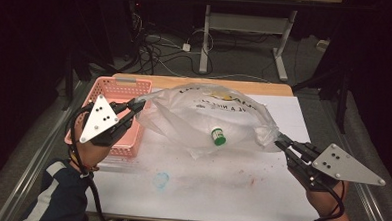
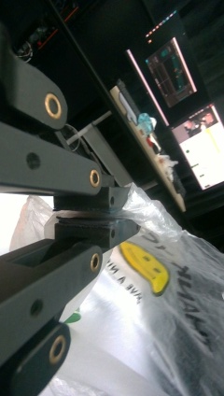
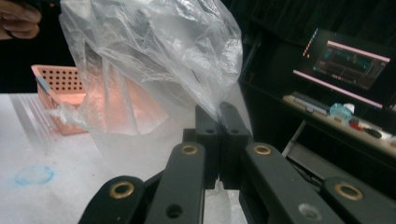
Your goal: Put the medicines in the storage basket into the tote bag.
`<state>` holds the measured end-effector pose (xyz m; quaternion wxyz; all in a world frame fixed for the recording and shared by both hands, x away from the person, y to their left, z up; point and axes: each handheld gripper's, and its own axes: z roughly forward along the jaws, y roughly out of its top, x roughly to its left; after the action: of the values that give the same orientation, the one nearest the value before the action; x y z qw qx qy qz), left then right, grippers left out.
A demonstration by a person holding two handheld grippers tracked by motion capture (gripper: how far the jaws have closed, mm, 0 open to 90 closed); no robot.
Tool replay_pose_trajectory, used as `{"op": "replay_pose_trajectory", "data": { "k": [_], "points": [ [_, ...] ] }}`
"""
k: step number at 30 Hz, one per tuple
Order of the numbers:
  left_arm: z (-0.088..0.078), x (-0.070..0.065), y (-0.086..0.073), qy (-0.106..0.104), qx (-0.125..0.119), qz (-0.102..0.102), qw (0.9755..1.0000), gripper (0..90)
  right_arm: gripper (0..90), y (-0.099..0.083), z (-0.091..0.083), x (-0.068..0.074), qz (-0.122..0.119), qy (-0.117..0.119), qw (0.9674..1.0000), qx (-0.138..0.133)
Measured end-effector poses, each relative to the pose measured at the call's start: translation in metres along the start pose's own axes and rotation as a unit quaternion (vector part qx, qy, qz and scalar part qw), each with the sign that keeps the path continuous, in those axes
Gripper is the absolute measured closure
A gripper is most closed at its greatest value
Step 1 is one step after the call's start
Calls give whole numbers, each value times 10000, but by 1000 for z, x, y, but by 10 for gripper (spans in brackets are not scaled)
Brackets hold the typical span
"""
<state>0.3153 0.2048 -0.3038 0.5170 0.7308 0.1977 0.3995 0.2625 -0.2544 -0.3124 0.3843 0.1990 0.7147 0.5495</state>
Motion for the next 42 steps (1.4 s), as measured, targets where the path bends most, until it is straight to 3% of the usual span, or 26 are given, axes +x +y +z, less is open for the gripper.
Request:
{"op": "replay_pose_trajectory", "data": {
  "k": [4,8,13,16,20,26,31,34,38,42],
  "points": [
    [5,0,6,-35,-53,4,10000,839,894,12,-3,1,-152,-40,9998,-143],
    [16,-3,12,-112,-41,37,9999,838,893,21,-1,-4,-85,-81,9997,-192],
    [41,-5,18,-182,25,151,9997,820,893,26,10,-14,-6,-210,9996,-183],
    [60,-3,20,-244,76,95,9996,821,893,26,21,-23,-31,-371,9993,-68],
    [89,0,24,-184,333,326,9987,823,893,25,34,-41,79,-613,9980,101],
    [120,11,36,-134,444,277,9985,822,893,27,46,-72,433,-789,9958,151],
    [145,10,44,-105,480,332,9982,822,893,31,52,-82,654,-829,9944,14],
    [157,10,49,-14,420,338,9985,821,893,37,58,-83,659,-818,9945,-6],
    [179,11,44,76,478,88,9988,821,893,46,72,-83,636,-867,9941,123],
    [197,15,34,287,630,-45,9976,821,893,48,89,-90,438,-1151,9919,327]
  ]
}}
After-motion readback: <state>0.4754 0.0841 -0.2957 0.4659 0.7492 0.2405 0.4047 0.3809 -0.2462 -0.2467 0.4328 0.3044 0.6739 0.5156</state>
